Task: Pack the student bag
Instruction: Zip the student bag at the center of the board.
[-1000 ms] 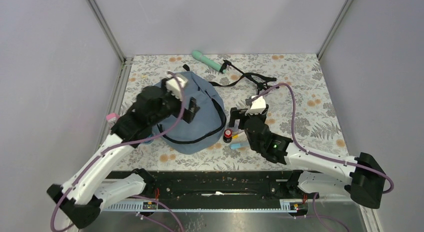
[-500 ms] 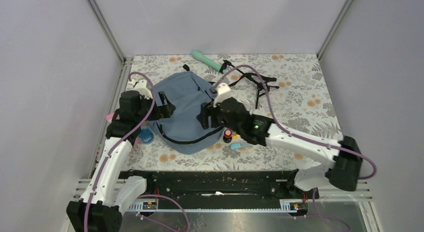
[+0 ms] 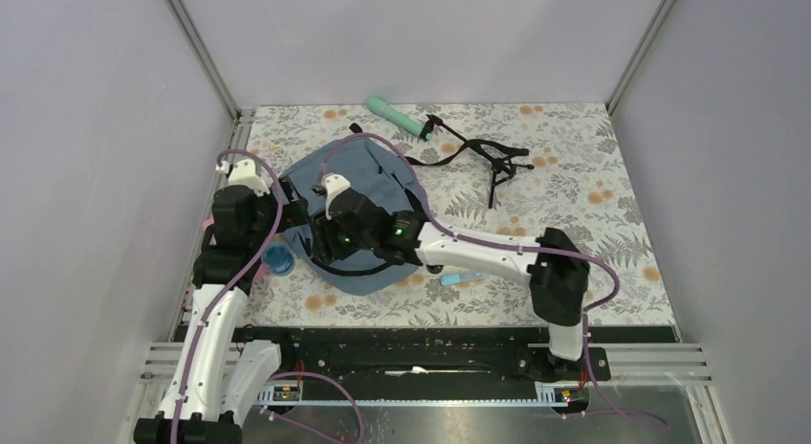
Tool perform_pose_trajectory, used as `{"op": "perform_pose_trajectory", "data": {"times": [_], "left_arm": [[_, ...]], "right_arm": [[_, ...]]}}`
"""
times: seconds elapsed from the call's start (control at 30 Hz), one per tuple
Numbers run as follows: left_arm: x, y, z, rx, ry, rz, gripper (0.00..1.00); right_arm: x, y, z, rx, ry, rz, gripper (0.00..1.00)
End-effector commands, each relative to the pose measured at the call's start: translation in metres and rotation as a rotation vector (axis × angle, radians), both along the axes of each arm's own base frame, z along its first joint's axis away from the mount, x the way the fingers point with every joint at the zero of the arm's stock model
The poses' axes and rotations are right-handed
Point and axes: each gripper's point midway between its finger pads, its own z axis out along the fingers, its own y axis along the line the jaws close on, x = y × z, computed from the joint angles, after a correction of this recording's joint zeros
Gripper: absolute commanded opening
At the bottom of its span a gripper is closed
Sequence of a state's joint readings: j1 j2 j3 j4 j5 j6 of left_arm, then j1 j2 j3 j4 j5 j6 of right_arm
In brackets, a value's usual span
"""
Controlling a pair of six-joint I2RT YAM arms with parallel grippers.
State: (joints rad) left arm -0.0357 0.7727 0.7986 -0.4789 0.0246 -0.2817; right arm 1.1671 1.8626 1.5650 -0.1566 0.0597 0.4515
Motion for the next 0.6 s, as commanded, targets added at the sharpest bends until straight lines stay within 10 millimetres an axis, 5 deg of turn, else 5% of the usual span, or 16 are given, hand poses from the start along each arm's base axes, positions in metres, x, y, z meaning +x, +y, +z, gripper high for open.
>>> {"op": "perform_pose_trajectory", "data": {"times": [0.0,0.57], "left_arm": [[0.002,0.016,0.009,0.046,-0.041,0.069,0.99],[-0.005,0.025,0.019,0.052,-0.066,0.128,0.99]], "right_arm": [[-0.004,0.023,-0.006,-0.035,0.016,0.006,0.54],[0.025,0.057,-0.056,-0.105,-0.025,-0.085,0.45]]}}
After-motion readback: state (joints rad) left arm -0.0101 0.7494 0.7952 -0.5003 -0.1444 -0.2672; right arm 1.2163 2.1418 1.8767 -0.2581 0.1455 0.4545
